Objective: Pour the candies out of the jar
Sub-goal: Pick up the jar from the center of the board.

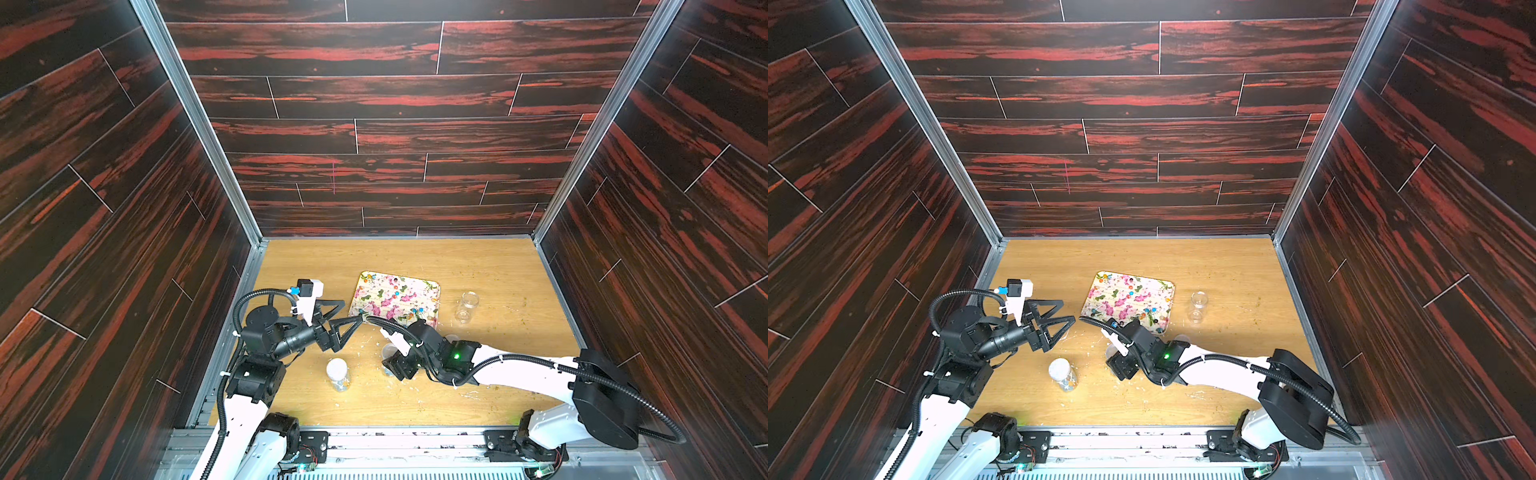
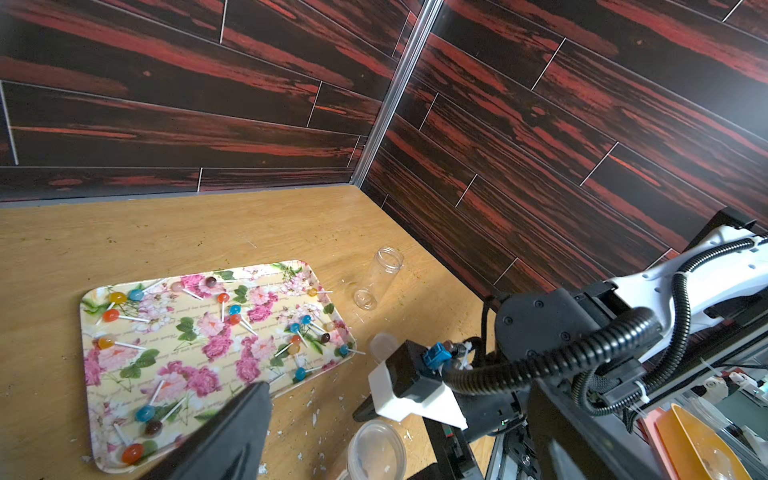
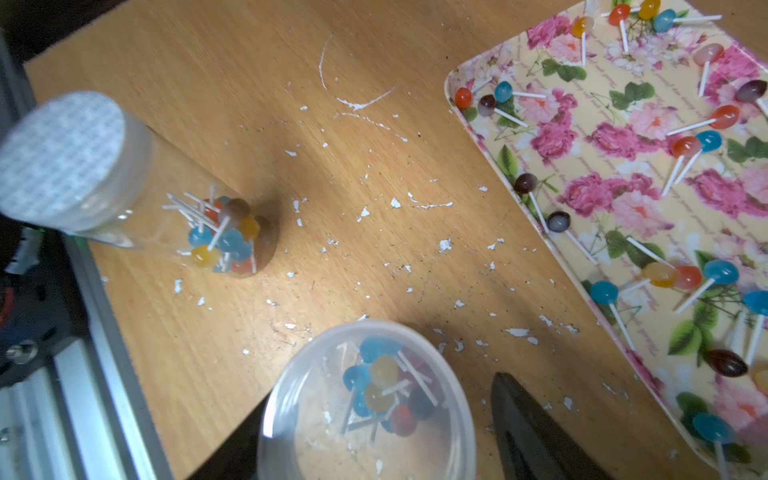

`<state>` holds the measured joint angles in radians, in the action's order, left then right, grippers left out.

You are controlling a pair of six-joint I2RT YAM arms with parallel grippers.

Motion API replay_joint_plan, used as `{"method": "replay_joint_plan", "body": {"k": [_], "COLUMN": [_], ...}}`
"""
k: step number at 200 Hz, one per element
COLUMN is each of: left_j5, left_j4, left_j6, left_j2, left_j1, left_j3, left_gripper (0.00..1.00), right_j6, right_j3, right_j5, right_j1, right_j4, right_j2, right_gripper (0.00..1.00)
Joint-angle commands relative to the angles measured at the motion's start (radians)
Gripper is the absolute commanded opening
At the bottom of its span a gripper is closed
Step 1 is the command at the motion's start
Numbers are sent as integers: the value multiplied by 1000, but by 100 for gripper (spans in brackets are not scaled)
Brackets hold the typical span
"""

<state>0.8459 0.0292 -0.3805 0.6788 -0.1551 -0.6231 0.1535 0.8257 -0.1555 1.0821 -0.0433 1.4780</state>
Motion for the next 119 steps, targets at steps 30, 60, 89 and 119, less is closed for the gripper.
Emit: {"method": "replay_joint_plan", "body": {"k": [30,60,89,119], "left_j5": [-26,-15,9,1], "left_j4": [-4,14,44,53], "left_j6": [13,6,7,80], "left_j2": [-13,-9,11,67], "left_j1": [5,2,-14,-122], "left_j3": [15,21,31,33], "left_gripper": [100,100,100,100], "right_j6": [45,49,27,-2], "right_j3": [-5,-5,17,72], "right_j5": [-41,-43,-58,-13], "right_j1": [5,5,4,-30], "right_j4": [68,81,25,-101], "right_j2": [3,-23,-93,-204], "right_gripper": [61,48,40,40]}}
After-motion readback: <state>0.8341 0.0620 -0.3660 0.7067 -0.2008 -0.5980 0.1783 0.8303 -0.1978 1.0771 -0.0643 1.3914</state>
